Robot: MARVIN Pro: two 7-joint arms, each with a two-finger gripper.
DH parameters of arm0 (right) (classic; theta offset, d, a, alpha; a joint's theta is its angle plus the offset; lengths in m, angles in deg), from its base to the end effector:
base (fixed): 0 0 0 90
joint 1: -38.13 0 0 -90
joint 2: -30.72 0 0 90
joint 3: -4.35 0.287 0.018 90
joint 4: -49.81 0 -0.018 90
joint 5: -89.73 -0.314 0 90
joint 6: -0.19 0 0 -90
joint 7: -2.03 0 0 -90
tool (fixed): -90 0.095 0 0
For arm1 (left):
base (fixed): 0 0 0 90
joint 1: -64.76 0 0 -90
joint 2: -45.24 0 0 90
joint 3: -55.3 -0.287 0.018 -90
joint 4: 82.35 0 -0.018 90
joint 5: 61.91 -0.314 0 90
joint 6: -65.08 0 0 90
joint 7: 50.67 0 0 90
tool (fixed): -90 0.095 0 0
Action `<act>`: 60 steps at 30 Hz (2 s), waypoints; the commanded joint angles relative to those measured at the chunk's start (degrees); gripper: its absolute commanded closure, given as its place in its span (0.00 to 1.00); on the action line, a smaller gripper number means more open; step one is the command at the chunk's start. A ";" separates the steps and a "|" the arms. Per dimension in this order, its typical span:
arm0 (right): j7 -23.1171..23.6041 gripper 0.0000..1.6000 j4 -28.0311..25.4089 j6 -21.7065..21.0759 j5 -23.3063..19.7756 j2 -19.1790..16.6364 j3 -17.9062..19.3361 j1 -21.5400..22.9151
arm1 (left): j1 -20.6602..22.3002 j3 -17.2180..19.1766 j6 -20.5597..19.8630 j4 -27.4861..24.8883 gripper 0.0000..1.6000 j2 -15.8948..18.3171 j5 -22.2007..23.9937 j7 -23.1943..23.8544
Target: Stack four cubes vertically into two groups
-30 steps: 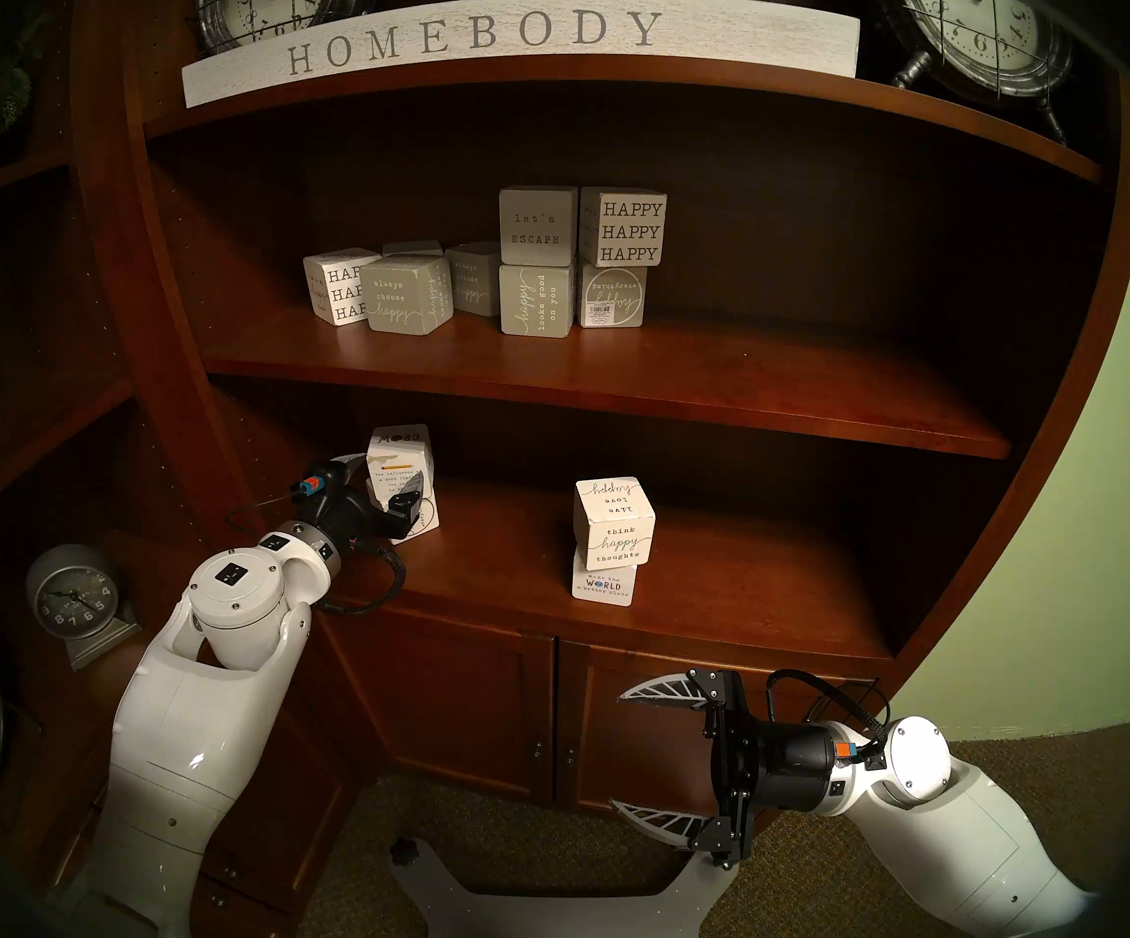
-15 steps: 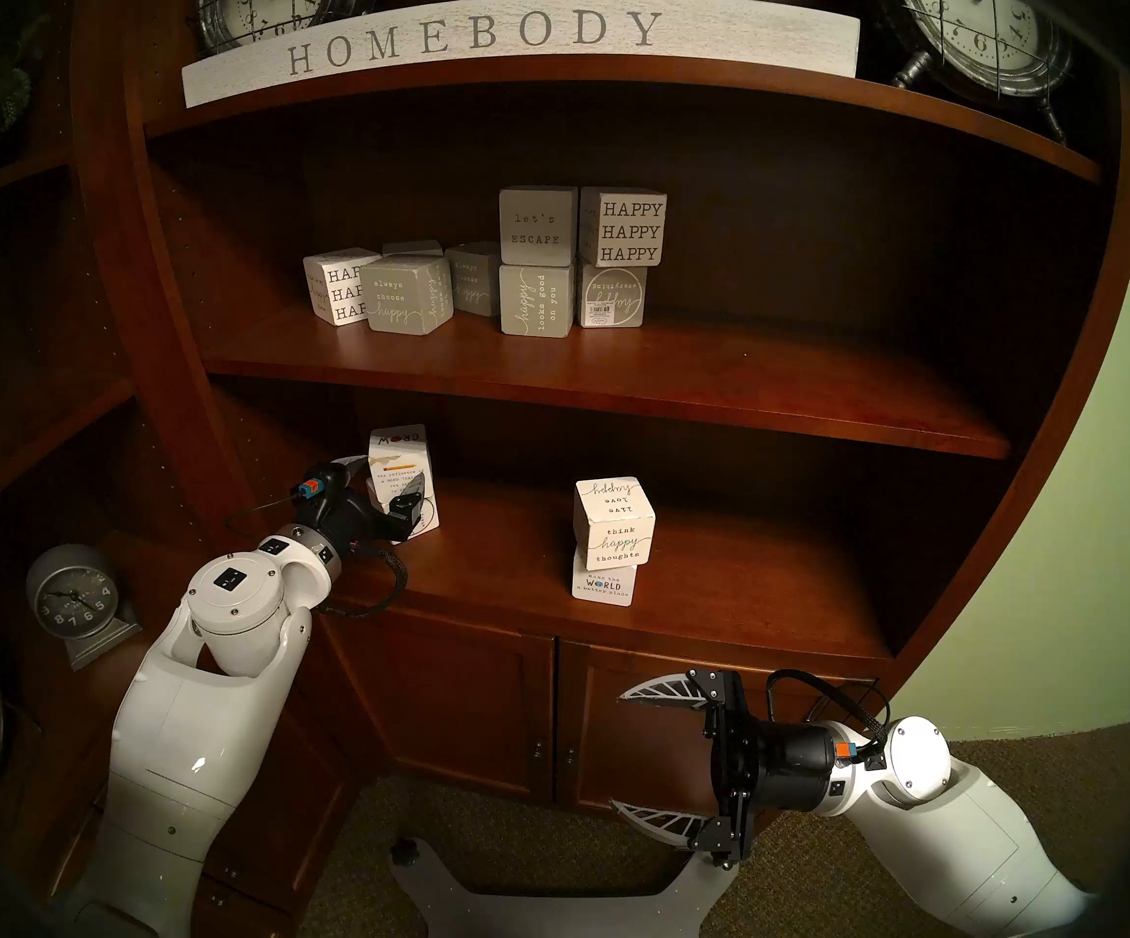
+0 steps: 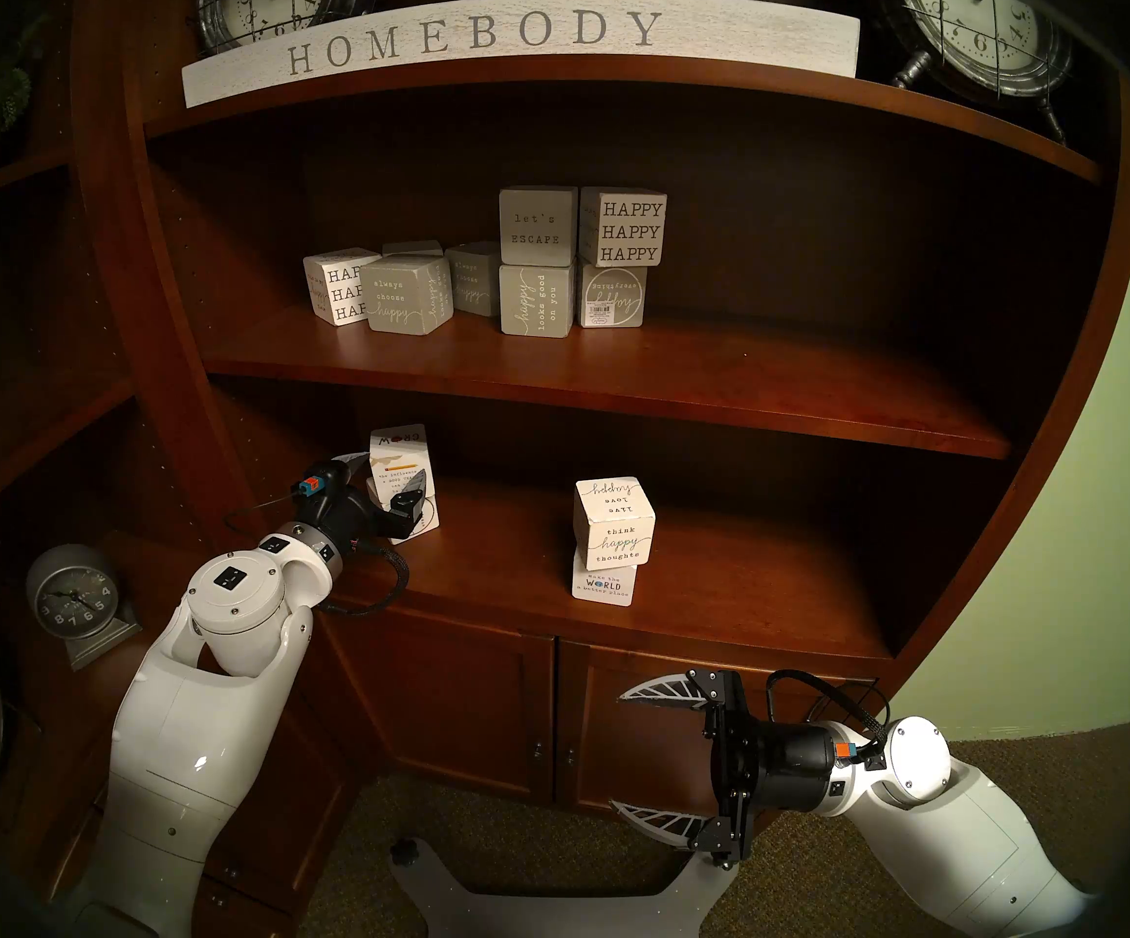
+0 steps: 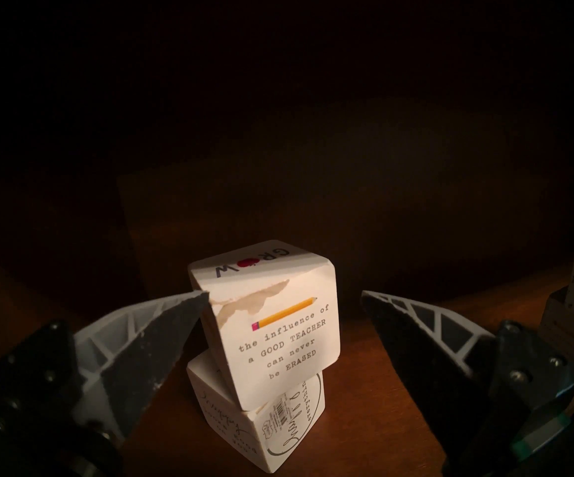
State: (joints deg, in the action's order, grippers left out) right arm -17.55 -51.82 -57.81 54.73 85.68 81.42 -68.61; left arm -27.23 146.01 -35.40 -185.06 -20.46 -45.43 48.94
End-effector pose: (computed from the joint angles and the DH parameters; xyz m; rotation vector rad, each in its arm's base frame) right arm 0.2425 0.0147 -0.3032 -0.9757 -1.2184 -1.5455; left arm 0.4133 0.0798 -0.2273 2.1807 -0.3955 2.1444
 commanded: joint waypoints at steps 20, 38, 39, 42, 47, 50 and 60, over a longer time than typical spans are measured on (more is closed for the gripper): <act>0.19 0.00 -0.60 -0.18 -0.21 0.47 0.13 -0.10 | -14.01 9.67 -0.20 -16.68 0.00 1.87 -1.72 2.21; 0.47 0.00 -0.46 -0.18 -0.02 0.74 0.31 -0.07 | -27.48 16.07 6.18 -17.60 0.00 -3.14 -4.71 15.71; 0.49 0.00 -0.46 -0.19 -0.02 0.75 0.32 -0.07 | -28.58 16.79 7.34 -17.75 0.00 -3.56 -4.51 16.53; 0.53 0.00 -0.48 -0.22 -0.02 0.80 0.36 -0.09 | -30.70 19.33 9.49 -17.39 0.00 -4.83 -5.29 19.13; 0.58 0.00 -0.52 -0.29 -0.05 0.86 0.43 -0.14 | -34.31 23.26 14.25 -17.93 0.00 -7.11 -4.75 23.81; 0.59 0.00 -0.58 -0.36 -0.08 0.89 0.49 -0.19 | -36.36 24.84 16.96 -18.59 0.00 -8.05 -3.93 26.38; 0.66 0.00 -0.68 -0.57 -0.06 1.02 0.66 -0.30 | -38.37 26.11 25.25 -17.46 0.00 -8.75 0.28 31.22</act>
State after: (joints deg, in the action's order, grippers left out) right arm -16.76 -51.69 -58.22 55.09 86.49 82.14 -68.75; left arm -63.66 171.17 -14.62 -202.17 -28.22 -47.67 78.14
